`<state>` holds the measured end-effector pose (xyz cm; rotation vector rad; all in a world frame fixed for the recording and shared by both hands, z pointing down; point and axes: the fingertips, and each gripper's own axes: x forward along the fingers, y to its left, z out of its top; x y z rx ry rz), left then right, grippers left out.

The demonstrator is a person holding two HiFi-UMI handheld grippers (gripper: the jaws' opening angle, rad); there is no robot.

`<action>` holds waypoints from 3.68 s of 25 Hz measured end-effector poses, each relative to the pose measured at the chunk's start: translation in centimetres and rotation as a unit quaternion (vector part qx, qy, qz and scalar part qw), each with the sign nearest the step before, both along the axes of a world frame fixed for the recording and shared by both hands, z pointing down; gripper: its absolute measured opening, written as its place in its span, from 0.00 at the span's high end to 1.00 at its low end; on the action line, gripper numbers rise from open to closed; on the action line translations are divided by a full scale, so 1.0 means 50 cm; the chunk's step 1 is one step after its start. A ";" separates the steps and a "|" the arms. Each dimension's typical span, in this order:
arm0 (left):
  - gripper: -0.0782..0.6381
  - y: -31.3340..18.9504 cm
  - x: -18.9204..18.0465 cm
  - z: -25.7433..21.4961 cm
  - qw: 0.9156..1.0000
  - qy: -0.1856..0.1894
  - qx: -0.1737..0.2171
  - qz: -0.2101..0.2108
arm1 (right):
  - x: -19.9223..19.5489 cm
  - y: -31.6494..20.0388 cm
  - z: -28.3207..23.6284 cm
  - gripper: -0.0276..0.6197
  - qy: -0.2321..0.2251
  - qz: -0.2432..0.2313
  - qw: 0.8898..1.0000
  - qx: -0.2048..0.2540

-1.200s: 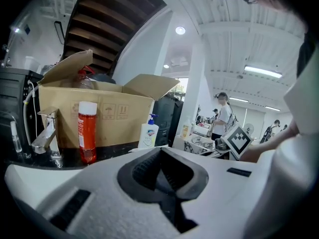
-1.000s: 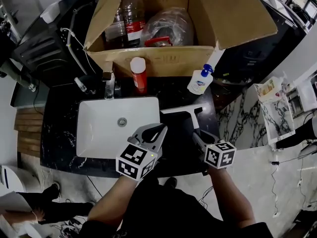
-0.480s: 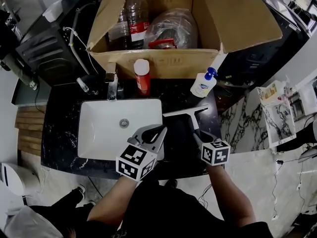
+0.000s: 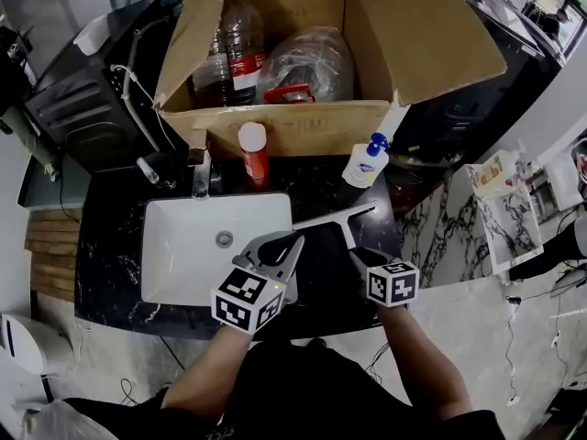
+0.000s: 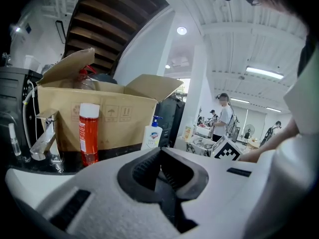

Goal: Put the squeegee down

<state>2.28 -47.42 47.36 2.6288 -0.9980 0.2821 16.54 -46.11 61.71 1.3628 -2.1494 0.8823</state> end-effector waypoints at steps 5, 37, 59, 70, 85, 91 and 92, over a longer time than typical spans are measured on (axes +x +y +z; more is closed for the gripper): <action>0.88 0.002 0.020 -0.024 1.000 0.001 0.012 0.009 | 0.017 0.011 -0.025 0.79 -0.016 0.008 1.000 0.011; 0.88 0.176 0.107 -0.149 0.998 -0.010 0.054 -0.008 | 0.171 0.223 -0.281 0.88 -0.150 0.042 0.974 0.164; 0.88 0.110 0.080 -0.248 0.992 0.004 0.122 0.026 | 0.125 0.239 -0.563 0.95 -0.070 0.038 0.941 0.330; 0.88 0.080 0.008 -0.240 0.991 0.026 0.127 0.016 | 0.047 0.218 -0.592 0.95 -0.057 0.034 0.935 0.350; 0.88 0.067 0.023 -0.230 0.993 0.017 0.119 0.020 | 0.082 0.224 -0.564 0.95 -0.052 0.050 0.941 0.331; 0.88 0.071 0.032 -0.229 0.992 0.011 0.122 0.022 | 0.085 0.232 -0.556 0.95 -0.065 0.055 0.940 0.331; 0.88 0.073 0.034 -0.228 0.992 0.010 0.122 0.022 | 0.087 0.233 -0.557 0.95 -0.070 0.057 0.939 0.332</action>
